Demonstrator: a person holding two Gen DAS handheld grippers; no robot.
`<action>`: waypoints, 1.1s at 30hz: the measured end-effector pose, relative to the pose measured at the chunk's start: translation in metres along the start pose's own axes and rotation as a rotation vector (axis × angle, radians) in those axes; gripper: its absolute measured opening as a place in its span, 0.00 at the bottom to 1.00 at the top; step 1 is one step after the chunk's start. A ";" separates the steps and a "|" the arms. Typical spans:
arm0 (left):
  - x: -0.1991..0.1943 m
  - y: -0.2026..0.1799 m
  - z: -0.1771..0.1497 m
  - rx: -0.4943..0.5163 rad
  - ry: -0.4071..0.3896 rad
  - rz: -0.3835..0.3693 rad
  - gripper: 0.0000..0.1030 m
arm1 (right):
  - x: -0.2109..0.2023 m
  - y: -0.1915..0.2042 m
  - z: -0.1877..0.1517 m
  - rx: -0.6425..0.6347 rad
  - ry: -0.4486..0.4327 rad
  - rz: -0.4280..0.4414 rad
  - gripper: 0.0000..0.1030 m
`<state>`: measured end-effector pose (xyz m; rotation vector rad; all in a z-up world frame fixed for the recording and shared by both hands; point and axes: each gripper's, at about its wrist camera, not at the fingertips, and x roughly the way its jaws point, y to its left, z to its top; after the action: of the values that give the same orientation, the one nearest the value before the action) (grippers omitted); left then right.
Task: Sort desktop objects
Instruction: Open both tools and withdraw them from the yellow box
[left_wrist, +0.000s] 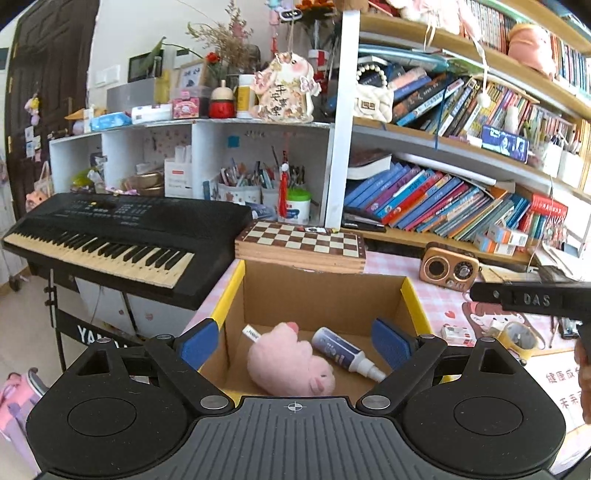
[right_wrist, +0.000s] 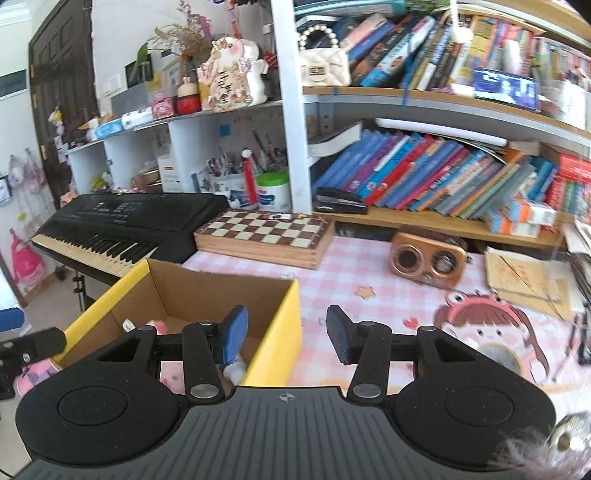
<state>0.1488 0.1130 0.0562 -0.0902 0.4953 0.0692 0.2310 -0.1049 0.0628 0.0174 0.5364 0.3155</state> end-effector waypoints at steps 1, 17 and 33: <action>-0.004 0.000 -0.003 -0.003 0.001 -0.001 0.90 | -0.006 0.000 -0.005 0.005 -0.003 -0.011 0.45; -0.061 -0.004 -0.051 -0.011 0.025 0.017 0.96 | -0.087 0.013 -0.083 0.006 -0.010 -0.095 0.49; -0.090 -0.018 -0.089 -0.010 0.058 0.009 0.96 | -0.129 0.035 -0.141 -0.039 -0.005 -0.098 0.55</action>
<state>0.0294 0.0820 0.0222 -0.0995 0.5537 0.0781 0.0445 -0.1193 0.0091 -0.0458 0.5247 0.2303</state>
